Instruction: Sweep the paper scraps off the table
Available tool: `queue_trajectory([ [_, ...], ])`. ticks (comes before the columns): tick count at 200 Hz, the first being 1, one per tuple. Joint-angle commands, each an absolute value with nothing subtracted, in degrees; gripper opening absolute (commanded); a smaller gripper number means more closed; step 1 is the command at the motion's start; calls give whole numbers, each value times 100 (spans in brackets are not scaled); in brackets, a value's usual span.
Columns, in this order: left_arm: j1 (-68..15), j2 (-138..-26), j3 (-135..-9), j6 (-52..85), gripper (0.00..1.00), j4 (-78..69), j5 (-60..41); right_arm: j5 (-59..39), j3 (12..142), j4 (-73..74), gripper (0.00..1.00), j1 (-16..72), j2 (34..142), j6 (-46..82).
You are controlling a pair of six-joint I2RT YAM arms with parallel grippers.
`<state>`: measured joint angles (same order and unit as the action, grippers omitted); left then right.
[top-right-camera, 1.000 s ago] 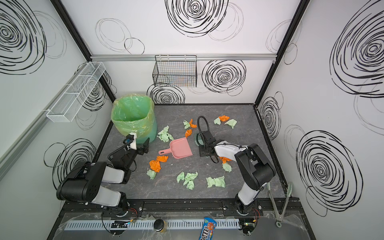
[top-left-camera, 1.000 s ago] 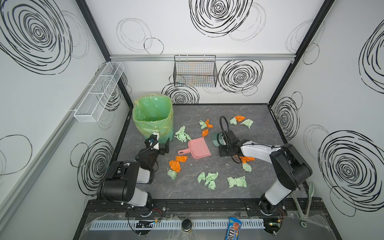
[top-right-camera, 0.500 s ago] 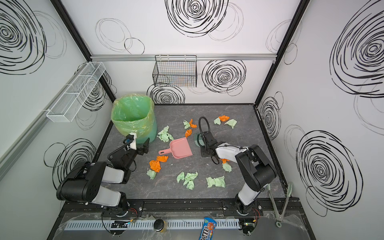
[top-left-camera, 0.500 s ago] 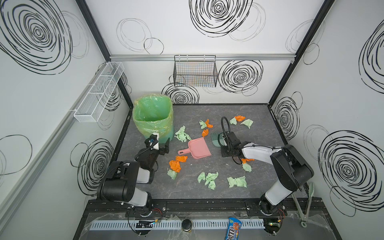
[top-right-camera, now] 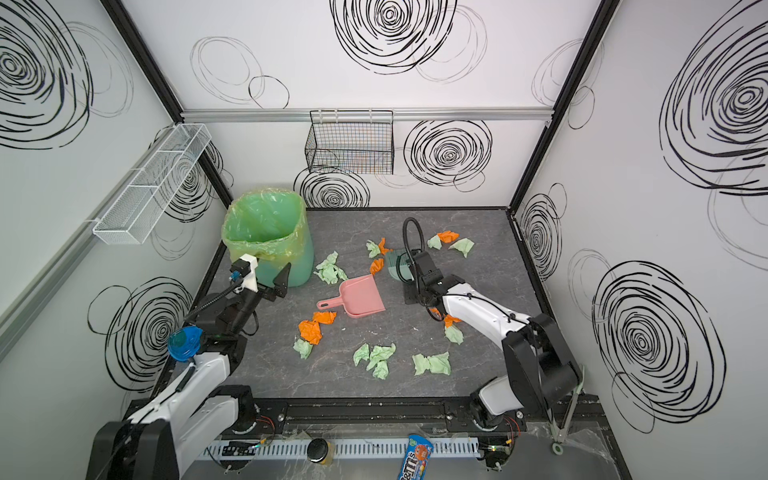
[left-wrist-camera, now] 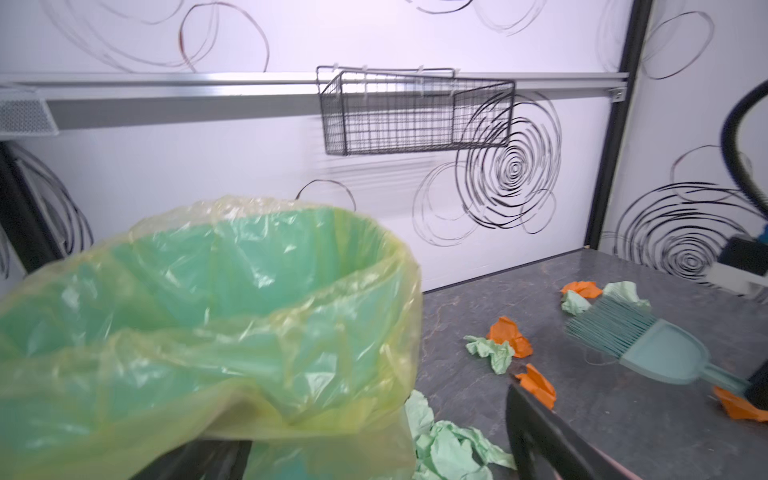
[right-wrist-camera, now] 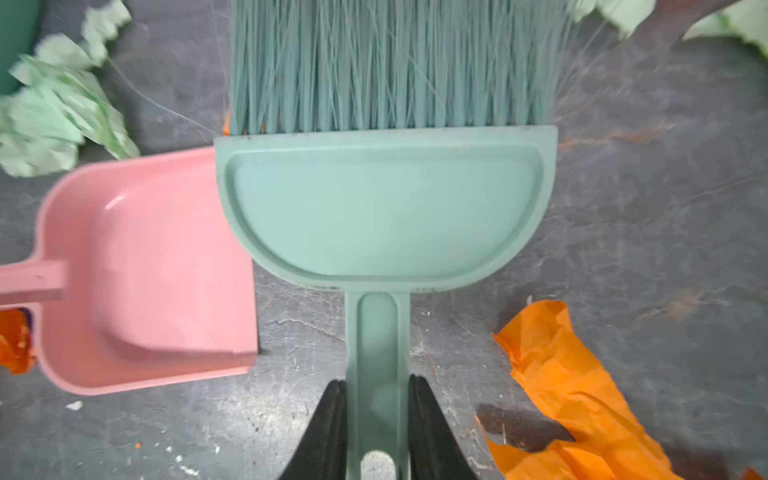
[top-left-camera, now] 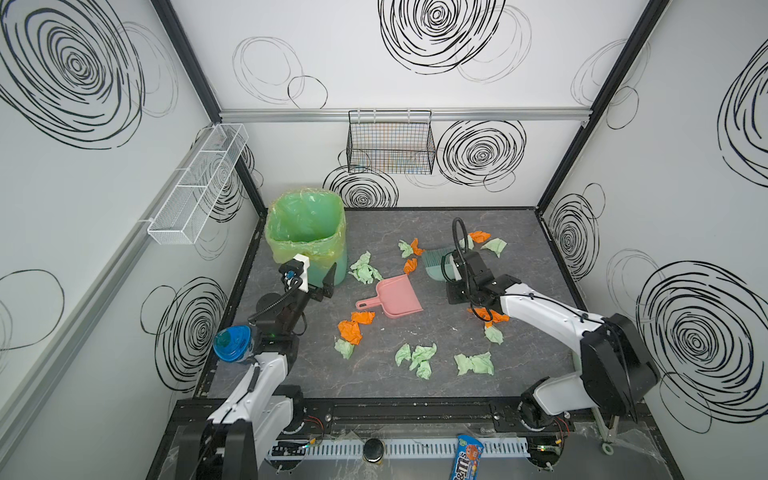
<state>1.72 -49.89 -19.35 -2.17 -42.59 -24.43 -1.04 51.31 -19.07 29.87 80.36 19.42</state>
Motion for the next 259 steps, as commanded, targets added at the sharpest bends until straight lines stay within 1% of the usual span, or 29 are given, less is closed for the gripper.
queue_trajectory([
  [1,-17,-4441,-2759,-579,96,-1625,-3589,124,5248,-2251,23,3045,7429,1901],
  [24,-236,-4283,-3524,-661,96,-282,-4440,151,5073,-2089,22,3124,6753,1873],
  [44,-513,-4458,-4033,-438,96,289,-4948,137,4803,-1764,22,3245,6150,1871],
  [60,-775,-4745,-4337,-174,96,544,-5162,110,4617,-1568,22,3305,5784,1931],
  [84,-1107,-5079,-4539,18,96,749,-5246,97,4594,-1704,22,3341,5612,1972],
  [105,-1374,-5387,-4572,-20,96,680,-5046,134,4534,-1745,22,3463,5516,1981],
  [129,-1685,-6161,-4910,257,96,608,-5111,196,4413,-1569,22,3656,5449,2103],
  [146,-1840,-6743,-5098,762,100,269,-5303,345,4378,-1417,21,3866,5455,2226],
  [173,-2146,-7331,-5339,1280,97,-225,-5179,588,4390,-1208,22,4221,5517,2420],
  [196,-2506,-7712,-5755,1187,96,-6,-4892,808,4475,-1090,21,4498,5627,2513],
  [218,-2741,-8062,-6149,1199,91,187,-4745,982,4565,-1012,22,4698,5778,2575],
  [226,-2785,-8173,-6279,1197,88,250,-4692,1020,4599,-978,22,4757,5830,2602],
  [259,-2830,-8519,-6585,1291,84,350,-4564,1186,4651,-763,21,5010,5957,2687],
])
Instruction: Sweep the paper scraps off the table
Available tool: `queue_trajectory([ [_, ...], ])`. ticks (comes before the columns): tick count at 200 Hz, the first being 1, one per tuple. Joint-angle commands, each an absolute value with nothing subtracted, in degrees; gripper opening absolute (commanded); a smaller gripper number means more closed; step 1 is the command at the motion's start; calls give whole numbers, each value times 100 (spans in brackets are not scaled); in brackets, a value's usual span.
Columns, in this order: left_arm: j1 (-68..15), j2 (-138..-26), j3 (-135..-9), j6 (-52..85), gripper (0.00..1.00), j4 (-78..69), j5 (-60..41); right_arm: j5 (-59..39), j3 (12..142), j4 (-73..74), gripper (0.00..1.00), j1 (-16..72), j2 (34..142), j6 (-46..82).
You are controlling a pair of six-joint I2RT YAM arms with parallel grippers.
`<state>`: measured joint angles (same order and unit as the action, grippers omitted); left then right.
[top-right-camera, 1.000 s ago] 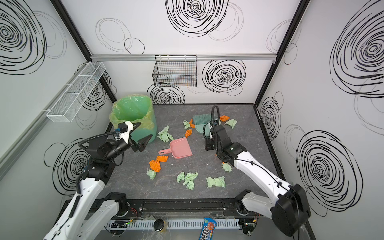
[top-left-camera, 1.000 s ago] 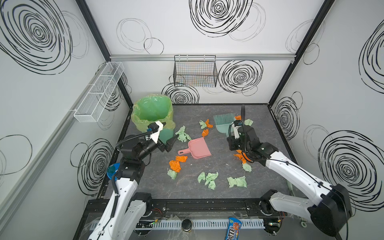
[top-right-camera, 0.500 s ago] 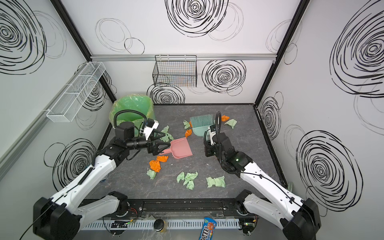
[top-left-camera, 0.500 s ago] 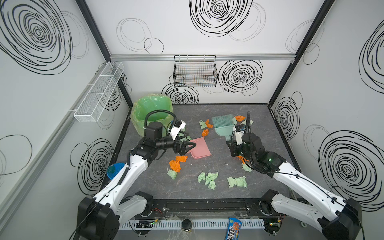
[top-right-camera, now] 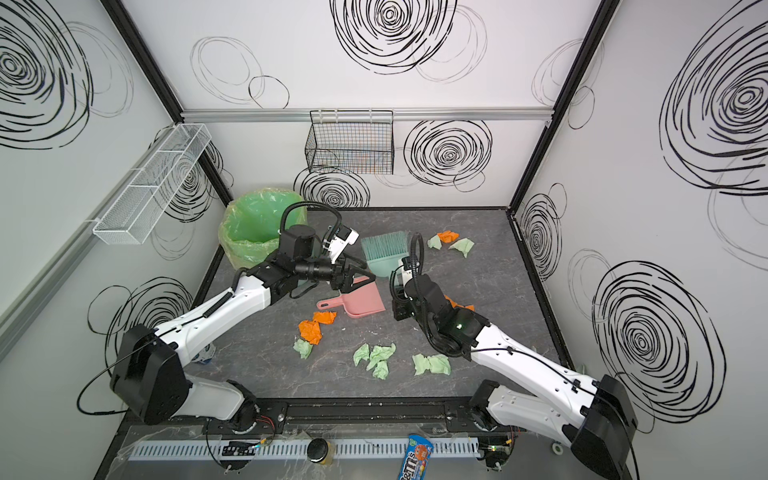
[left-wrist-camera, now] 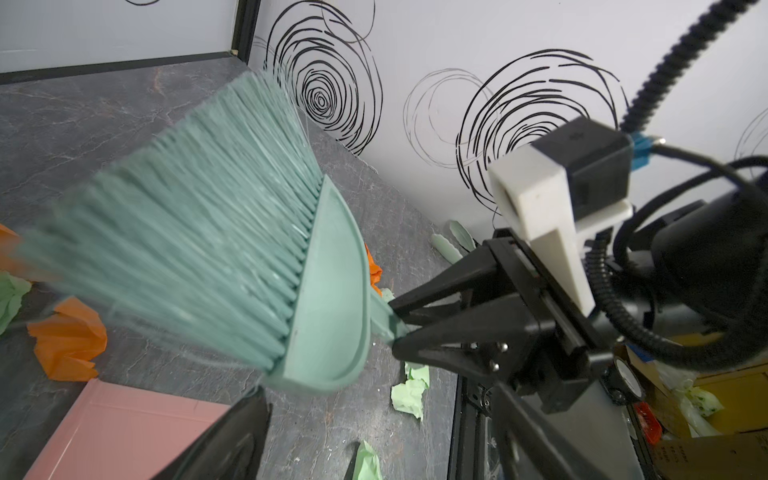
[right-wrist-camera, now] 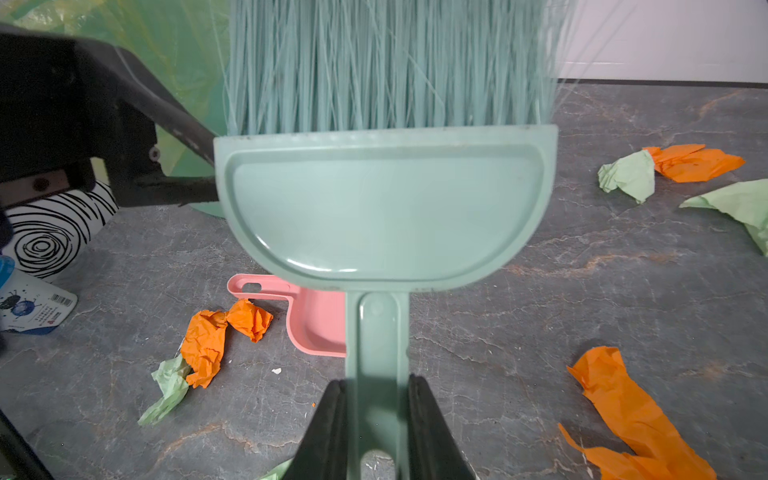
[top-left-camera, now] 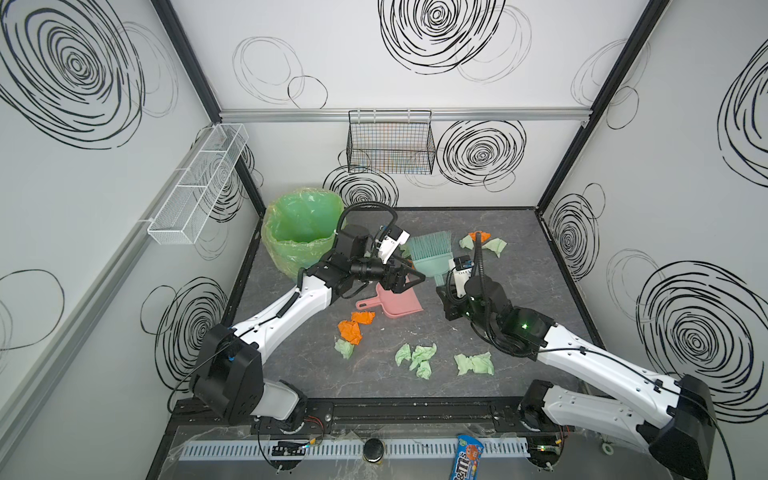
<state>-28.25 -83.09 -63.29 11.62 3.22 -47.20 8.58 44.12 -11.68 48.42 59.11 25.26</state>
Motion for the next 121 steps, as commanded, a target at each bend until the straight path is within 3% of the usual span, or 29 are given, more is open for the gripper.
queue_trajectory([
  [1,-2830,-8522,-6593,1296,84,351,-4559,1186,4655,-759,21,5019,5958,2688],
  [58,-2875,-8657,-6728,1336,74,367,-4456,1342,4747,-582,21,5261,6207,2742],
  [121,-2879,-8648,-6741,1243,38,403,-4542,1494,4793,-459,22,5422,6425,2755],
])
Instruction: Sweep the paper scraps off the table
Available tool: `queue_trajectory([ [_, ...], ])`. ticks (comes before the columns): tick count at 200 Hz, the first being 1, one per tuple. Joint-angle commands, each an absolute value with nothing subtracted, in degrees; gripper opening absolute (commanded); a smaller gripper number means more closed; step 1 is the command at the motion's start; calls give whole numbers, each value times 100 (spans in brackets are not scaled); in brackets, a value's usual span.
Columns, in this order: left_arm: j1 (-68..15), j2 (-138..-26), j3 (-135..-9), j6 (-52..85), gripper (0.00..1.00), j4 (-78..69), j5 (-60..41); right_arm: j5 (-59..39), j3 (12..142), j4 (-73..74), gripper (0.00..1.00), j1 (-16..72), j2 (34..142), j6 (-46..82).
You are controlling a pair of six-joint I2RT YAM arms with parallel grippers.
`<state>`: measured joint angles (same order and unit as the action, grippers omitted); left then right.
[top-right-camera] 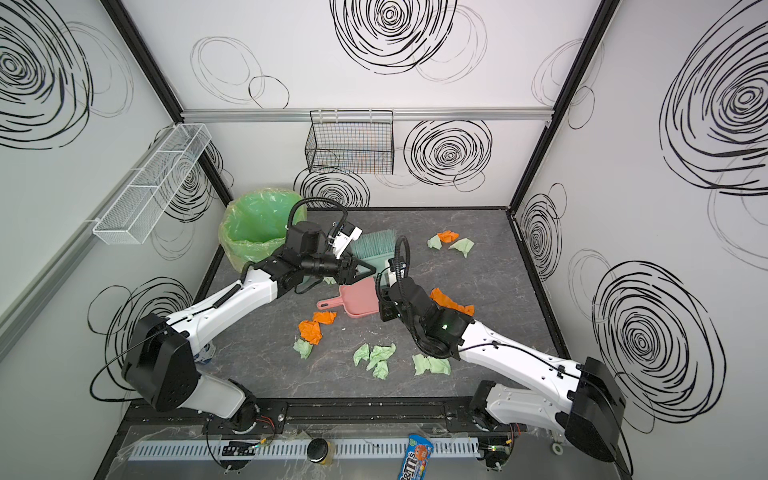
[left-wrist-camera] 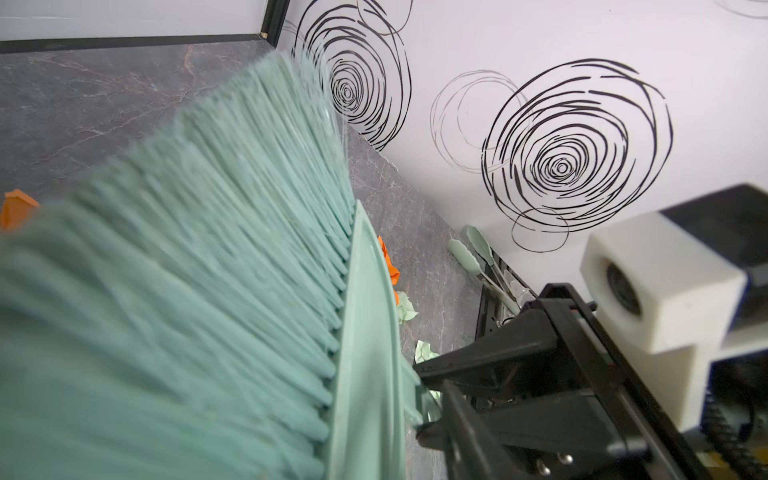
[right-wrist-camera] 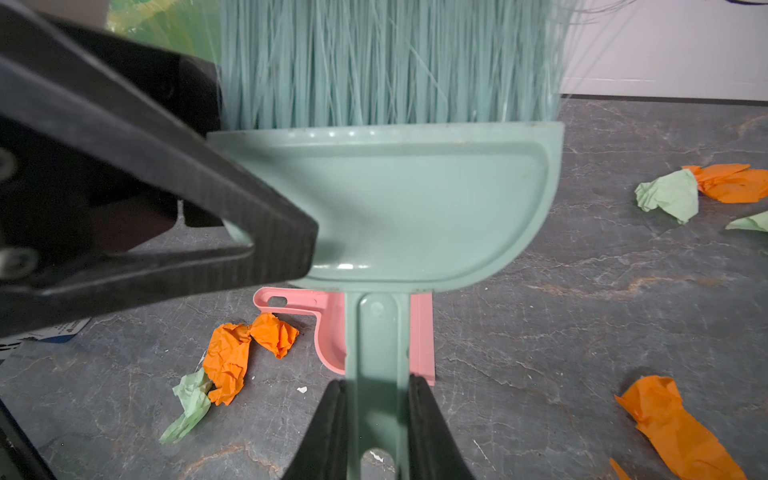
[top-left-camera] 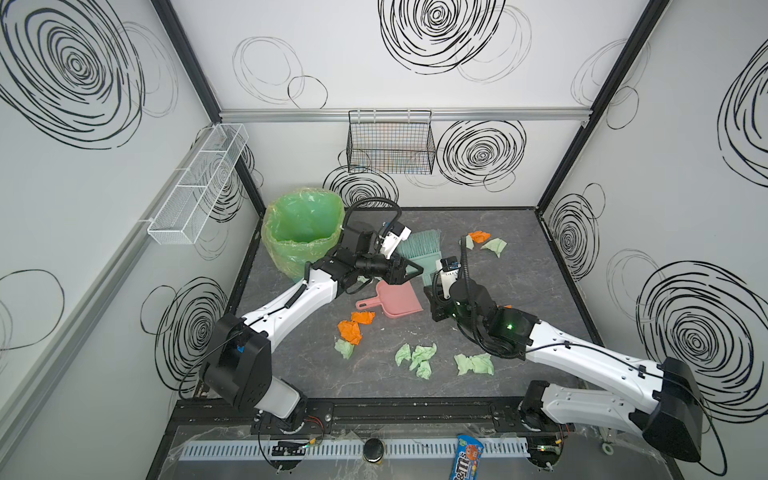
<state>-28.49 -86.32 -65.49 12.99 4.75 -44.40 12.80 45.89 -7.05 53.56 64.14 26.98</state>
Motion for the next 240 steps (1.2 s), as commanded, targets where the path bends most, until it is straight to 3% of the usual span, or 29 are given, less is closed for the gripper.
queue_trajectory([
  [1,-2876,-8648,-6746,1241,37,408,-4543,1494,4796,-458,21,5423,6425,2753],
  [29,-2875,-8611,-6750,1188,14,438,-4503,1519,4818,-481,22,5434,6446,2751],
  [51,-2874,-8554,-6775,1125,5,478,-4446,1436,4822,-477,22,5434,6495,2742],
  [61,-2866,-8535,-6809,1072,4,525,-4433,1324,4768,-393,27,5429,6472,2749],
  [64,-2861,-8527,-6830,1041,0,557,-4441,1286,4738,-359,29,5425,6457,2755],
  [95,-2689,-8429,-7010,842,0,659,-4789,750,4004,712,51,5416,5892,3015],
  [123,-2499,-8202,-6960,1178,0,258,-4938,153,2708,2938,60,5321,5091,3490],
  [154,-2391,-7801,-6697,1905,0,-730,-5039,-387,2003,4782,58,4945,5051,4175],
  [204,-2337,-7630,-6268,3810,0,-2567,-5276,-606,1659,7601,52,4773,5853,4614],
  [240,-2294,-7510,-5988,4013,0,-2844,-5257,-766,1868,8704,44,4666,6526,4769],
])
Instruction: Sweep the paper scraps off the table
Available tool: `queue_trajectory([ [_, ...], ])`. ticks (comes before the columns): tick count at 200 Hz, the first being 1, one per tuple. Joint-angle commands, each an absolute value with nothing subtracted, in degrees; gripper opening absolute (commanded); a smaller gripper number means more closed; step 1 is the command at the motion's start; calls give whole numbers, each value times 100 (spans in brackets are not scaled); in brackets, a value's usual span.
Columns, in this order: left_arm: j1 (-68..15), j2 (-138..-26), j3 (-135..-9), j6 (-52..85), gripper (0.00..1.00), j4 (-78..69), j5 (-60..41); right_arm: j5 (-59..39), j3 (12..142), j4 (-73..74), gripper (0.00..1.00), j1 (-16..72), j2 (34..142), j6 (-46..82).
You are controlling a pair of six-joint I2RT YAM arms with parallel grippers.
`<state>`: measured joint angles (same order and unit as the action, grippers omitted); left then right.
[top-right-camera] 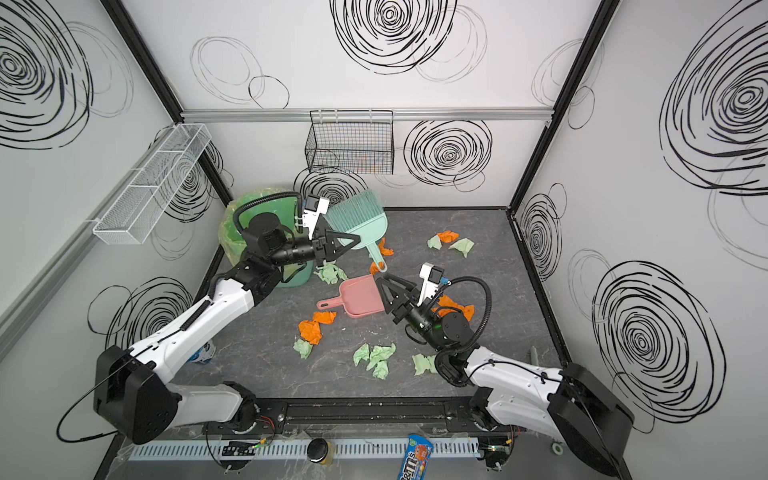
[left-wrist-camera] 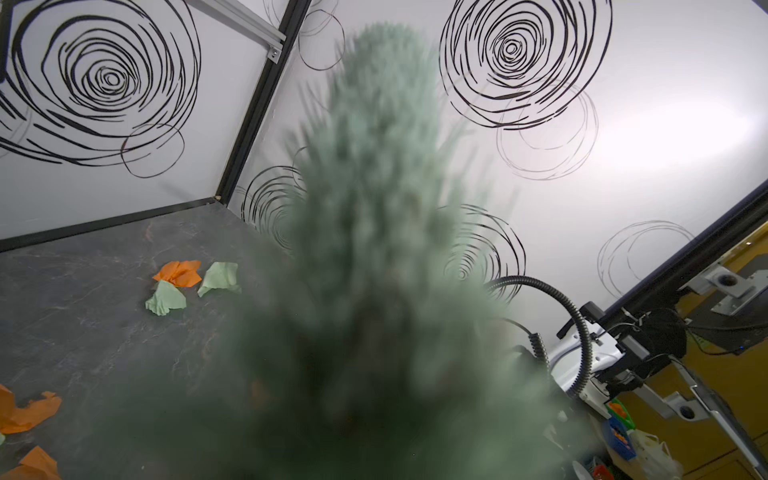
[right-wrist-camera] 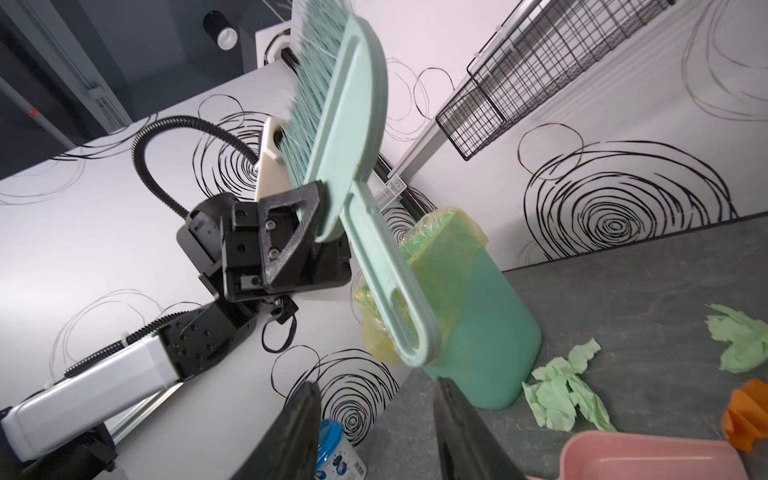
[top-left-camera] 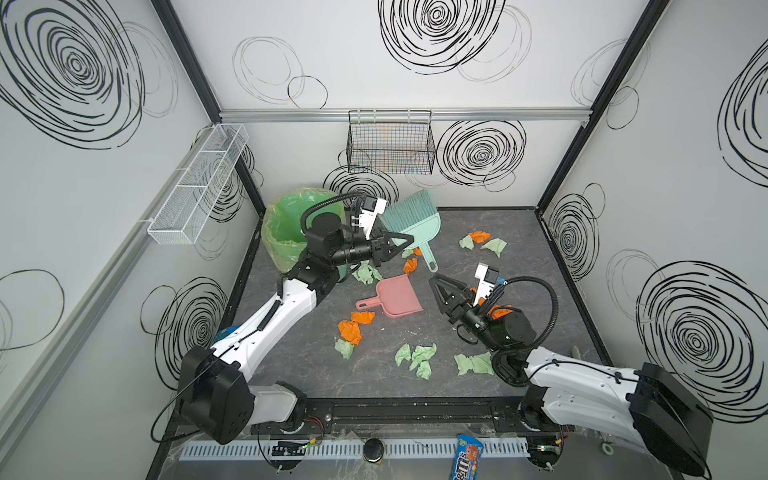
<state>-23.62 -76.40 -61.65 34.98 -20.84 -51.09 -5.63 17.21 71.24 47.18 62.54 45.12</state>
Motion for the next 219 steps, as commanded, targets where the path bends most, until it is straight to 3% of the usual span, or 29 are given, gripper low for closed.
queue_trajectory([
  [1,-2289,-7508,-5978,4019,0,-2859,-5256,-765,1874,8725,44,4667,6537,4771],
  [77,-2221,-7313,-5613,4362,0,-3297,-5289,-815,2374,9269,36,4624,7330,4829],
  [147,-2194,-7269,-5530,4544,0,-3592,-5413,-794,2607,9525,45,4601,7830,4940],
  [219,-2144,-7348,-5484,4566,0,-3673,-5432,-469,2392,8859,49,4614,7409,4760],
])
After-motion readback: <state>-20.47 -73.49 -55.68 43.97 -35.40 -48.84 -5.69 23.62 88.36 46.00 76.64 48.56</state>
